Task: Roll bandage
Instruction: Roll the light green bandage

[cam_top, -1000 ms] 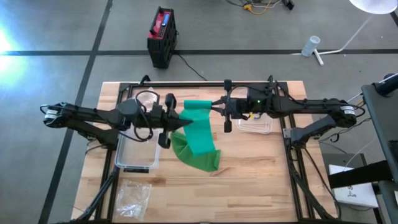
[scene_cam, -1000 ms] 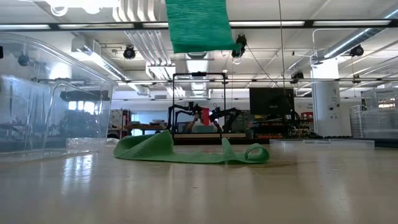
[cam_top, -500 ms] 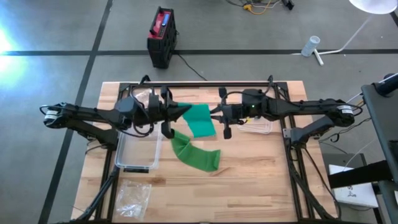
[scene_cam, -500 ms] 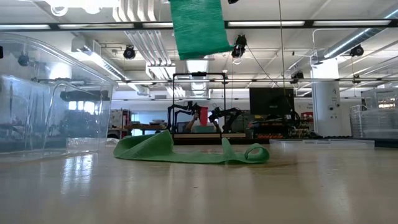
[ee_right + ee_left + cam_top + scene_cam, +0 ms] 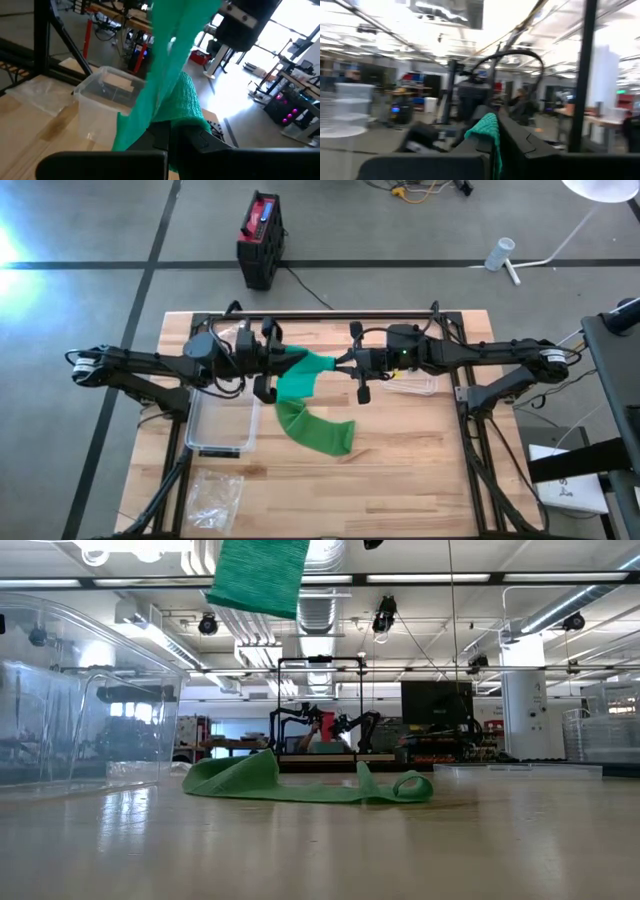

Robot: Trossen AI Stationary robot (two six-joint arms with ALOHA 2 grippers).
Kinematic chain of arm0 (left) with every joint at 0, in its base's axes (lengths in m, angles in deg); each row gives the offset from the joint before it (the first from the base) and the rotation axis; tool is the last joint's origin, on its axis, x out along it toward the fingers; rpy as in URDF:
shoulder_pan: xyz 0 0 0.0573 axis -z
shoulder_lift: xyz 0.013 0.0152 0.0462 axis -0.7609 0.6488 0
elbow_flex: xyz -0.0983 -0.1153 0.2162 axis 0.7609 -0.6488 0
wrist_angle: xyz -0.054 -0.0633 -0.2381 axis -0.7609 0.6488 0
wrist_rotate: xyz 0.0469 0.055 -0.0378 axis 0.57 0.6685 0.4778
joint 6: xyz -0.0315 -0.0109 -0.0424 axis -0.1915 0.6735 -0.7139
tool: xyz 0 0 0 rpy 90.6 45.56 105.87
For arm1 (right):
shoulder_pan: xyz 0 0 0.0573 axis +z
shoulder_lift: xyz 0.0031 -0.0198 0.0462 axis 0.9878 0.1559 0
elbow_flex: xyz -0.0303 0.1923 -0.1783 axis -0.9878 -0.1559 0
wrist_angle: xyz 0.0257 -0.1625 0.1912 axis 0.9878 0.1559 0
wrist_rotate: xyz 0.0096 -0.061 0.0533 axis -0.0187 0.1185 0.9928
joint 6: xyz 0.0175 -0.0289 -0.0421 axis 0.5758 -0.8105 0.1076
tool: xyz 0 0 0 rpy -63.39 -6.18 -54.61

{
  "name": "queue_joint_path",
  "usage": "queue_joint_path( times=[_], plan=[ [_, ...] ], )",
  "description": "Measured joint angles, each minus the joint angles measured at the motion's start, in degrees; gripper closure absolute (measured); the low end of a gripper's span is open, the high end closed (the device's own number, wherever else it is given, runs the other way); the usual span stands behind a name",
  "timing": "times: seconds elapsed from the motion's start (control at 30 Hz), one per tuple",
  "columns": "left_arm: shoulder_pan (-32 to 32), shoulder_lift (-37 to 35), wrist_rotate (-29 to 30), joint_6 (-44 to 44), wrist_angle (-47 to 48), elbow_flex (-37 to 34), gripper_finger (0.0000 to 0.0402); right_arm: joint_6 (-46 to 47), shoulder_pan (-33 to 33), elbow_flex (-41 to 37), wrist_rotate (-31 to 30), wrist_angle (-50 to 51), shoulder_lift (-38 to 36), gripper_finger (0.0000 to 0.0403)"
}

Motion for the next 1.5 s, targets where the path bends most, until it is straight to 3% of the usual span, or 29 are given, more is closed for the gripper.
queue_joint_path(
  times=[0.27, 0.43, 0.57, 0.73, 0.9, 1.23, 1.5],
  plan=[
    [-0.02, 1.74, -3.66, -3.52, -3.75, 0.0, 0.0401, 0.72, -0.64, 0.0, -2.79, -0.08, 0.16, 0.04],
    [-0.09, 1.46, -3.05, -3.07, -4.24, 0.0, 0.04, 0.16, -0.71, 0.0, -0.45, 0.5, 0.16, 0.04],
    [-0.55, 1.11, -0.24, -2.63, -5.33, 0.0, 0.04, 0.48, -0.69, 0.0, 3.83, 0.46, 0.16, 0.04],
    [-2.94, 0.74, 5.94, -5.24, -6.94, 0.0, 0.0378, 0.85, -0.52, 0.0, 4.67, 1.08, 0.15, 0.04],
    [-7.6, 0.65, 5.0, -12.36, -5.95, -0.02, 0.0326, 0.92, -0.37, 0.0, 6.4, 3.44, 0.14, 0.04],
    [-18.84, 0.76, -6.17, -29.05, -0.41, -0.02, 0.0177, 0.94, -0.3, -0.02, 8.29, 7.98, 0.29, 0.04],
    [-25.8, 0.84, -11.36, -32.16, 8.05, -0.02, 0.0092, 1.79, -0.19, 0.0, 11.31, 10.23, 1.58, 0.04]
  ],
)
